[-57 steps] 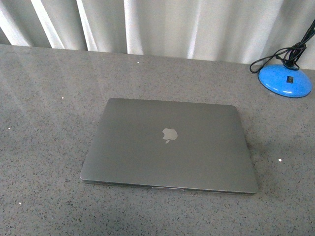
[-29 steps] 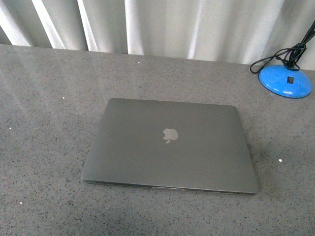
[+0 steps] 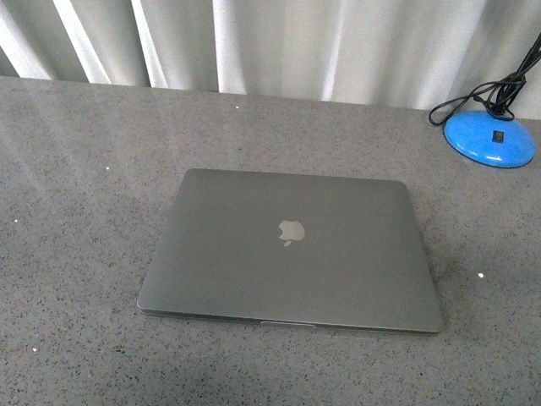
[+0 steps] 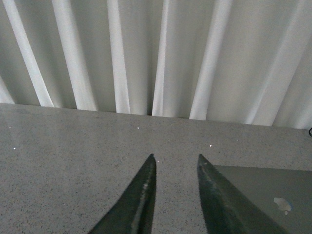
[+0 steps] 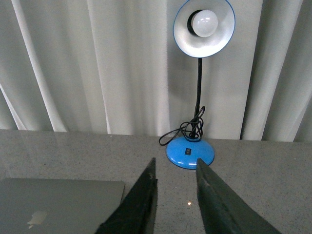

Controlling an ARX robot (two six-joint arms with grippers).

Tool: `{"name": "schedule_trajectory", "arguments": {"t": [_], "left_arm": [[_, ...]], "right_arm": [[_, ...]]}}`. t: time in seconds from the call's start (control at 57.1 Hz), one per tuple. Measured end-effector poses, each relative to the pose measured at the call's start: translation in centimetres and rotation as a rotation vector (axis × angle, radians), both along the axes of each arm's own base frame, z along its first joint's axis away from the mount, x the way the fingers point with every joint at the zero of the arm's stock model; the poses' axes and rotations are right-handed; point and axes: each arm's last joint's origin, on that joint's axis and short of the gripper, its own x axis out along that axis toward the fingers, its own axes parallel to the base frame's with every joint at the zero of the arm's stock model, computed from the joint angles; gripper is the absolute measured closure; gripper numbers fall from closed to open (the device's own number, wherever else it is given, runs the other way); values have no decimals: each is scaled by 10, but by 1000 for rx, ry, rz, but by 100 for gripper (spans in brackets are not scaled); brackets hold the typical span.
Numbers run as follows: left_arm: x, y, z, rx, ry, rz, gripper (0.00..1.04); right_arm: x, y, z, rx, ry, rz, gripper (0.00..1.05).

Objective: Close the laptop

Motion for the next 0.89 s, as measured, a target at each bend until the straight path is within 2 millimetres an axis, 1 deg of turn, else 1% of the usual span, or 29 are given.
{"name": "schedule_trajectory", "arguments": {"t": [0.035,0.07,0.088,0.123,0.14,0.193,0.245,0.28,0.315,0.333,0.368,0.403,0.894], "left_arm": [[0,0,0,0,0,0,70],[0,0,0,0,0,0,62],[0,0,0,0,0,0,61],[0,0,0,0,0,0,54],[0,0,0,0,0,0,47],[0,0,0,0,0,0,36],[0,0,0,0,0,0,22],[0,0,0,0,0,0,14],[0,0,0,0,0,0,7],[0,0,0,2,0,0,5],[0,0,0,2,0,0,6],[0,0,0,3,0,0,8],[0,0,0,3,0,0,7]], "right_arm": [[0,0,0,0,0,0,73],[0,0,0,0,0,0,66],[0,0,0,0,0,0,64],[0,0,0,0,0,0,57],[0,0,0,0,0,0,52],[0,0,0,0,0,0,40],[0,0,0,0,0,0,26],[0,0,0,0,0,0,17],[0,0,0,0,0,0,11],[0,0,0,1,0,0,9],[0,0,0,1,0,0,8],[0,0,0,1,0,0,11],[0,0,0,1,0,0,10]]}}
